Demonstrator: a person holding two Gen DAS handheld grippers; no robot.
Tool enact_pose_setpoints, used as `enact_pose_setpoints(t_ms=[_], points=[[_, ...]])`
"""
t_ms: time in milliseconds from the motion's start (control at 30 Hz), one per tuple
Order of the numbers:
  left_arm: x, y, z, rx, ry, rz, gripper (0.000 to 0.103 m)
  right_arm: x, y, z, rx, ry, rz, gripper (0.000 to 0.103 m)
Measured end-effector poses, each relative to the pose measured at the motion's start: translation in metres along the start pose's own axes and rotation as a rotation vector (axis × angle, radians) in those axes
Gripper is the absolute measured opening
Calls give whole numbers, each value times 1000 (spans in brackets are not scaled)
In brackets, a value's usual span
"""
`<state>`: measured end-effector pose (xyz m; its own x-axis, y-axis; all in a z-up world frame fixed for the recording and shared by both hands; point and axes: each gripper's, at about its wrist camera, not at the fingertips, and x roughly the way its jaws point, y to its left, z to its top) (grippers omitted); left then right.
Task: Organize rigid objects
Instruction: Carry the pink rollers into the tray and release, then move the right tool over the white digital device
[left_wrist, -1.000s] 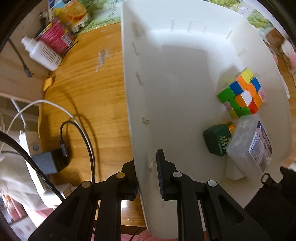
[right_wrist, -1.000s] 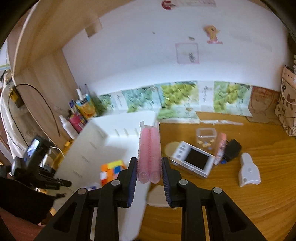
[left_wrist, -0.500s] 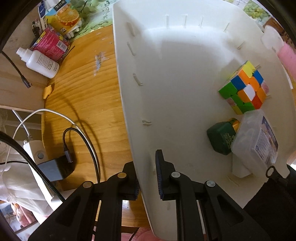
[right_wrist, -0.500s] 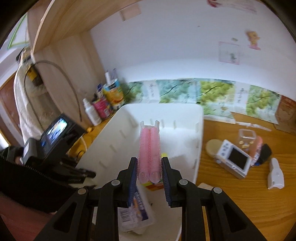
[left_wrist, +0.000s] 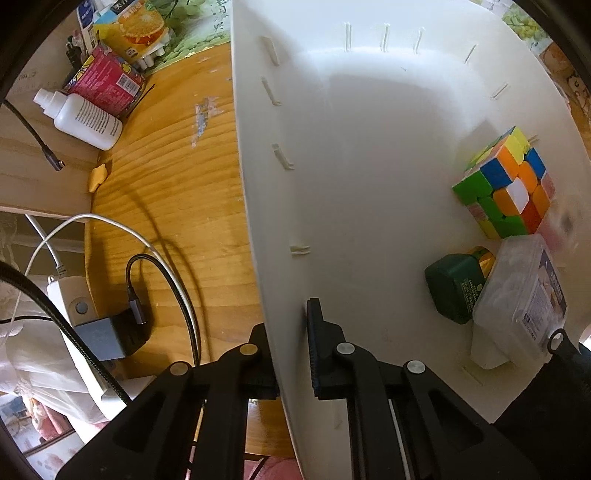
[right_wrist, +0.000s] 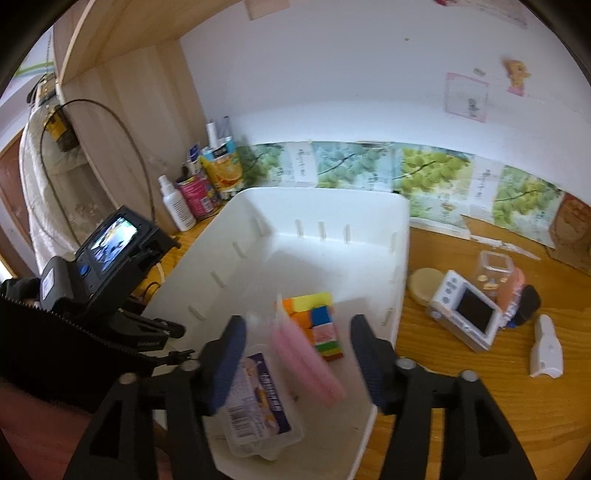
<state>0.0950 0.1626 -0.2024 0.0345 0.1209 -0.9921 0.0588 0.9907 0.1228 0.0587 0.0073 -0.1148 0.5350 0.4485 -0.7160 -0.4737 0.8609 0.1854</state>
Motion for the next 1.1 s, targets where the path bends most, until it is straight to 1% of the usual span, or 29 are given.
enact_pose_setpoints(t_ms=[167, 233, 367, 567, 667, 733, 767, 900, 1000, 1100], points=[[3, 11, -4, -10, -14, -18, 10, -7, -14, 0, 35, -4, -54, 71], [7, 14, -5, -9, -16, -21, 10, -10, -23, 0, 65, -8, -79, 75], [8, 16, -6, -4, -16, -22, 10, -16, -45, -1, 163, -15, -112, 77], [8, 13, -3, 4, -15, -14, 10, -19, -88, -3, 353, 11, -135, 77], [8, 13, -2, 1, -18, -15, 10, -18, -110, -3, 445, 36, -162, 77], [7, 14, 0, -1, -20, -17, 10, -14, -126, -3, 514, 61, -174, 82], [7, 13, 0, -1, -20, -19, 10, -11, -133, -3, 548, 73, -175, 82], [7, 15, 0, -9, -12, -37, 10, 5, -158, -5, 652, 126, -158, 82], [9, 17, 3, -16, -7, -43, 10, 21, -173, -7, 718, 185, -156, 82], [12, 18, 6, -13, 6, -57, 10, 35, -184, -8, 760, 212, -144, 86]])
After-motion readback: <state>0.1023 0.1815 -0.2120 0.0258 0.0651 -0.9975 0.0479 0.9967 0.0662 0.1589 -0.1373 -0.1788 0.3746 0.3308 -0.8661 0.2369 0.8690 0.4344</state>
